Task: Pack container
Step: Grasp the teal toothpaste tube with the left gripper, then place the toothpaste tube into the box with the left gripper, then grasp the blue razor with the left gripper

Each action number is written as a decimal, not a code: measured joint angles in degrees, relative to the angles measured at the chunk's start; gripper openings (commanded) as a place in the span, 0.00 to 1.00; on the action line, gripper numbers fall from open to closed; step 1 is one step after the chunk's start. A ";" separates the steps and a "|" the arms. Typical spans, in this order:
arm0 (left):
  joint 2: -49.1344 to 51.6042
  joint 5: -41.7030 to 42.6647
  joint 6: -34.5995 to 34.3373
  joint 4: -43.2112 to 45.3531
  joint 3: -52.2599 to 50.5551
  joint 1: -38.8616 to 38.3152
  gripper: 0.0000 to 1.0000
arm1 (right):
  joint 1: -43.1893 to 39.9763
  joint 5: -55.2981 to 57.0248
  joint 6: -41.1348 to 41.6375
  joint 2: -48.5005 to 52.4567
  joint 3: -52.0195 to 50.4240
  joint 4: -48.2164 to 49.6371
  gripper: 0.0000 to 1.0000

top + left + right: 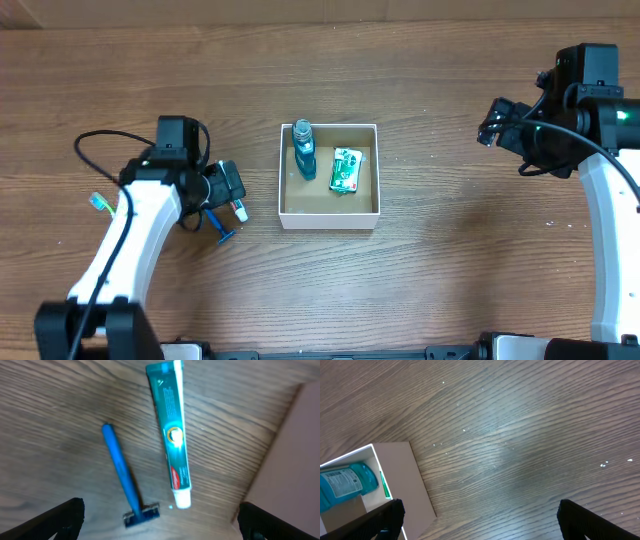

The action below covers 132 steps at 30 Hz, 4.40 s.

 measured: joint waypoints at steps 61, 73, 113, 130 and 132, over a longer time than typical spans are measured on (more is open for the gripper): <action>11.58 -5.66 -0.11 0.48 8.09 -4.87 0.04 | 0.00 -1.01 -0.15 0.00 -0.11 -1.38 1.00; -4.94 -6.95 15.87 -3.10 20.87 -23.43 0.04 | 0.00 -1.03 -0.15 0.00 -0.11 -1.36 1.00; -8.68 -22.38 -13.18 -33.48 30.58 -14.47 1.00 | 0.00 0.09 -0.17 0.00 -0.13 -1.25 1.00; 4.66 -5.38 -14.75 0.15 -3.37 0.81 1.00 | 0.00 0.11 -0.15 0.00 -0.28 -1.38 1.00; 7.52 -3.80 -14.75 1.81 -3.37 0.81 1.00 | 0.00 0.11 -0.20 0.00 -0.28 -1.36 1.00</action>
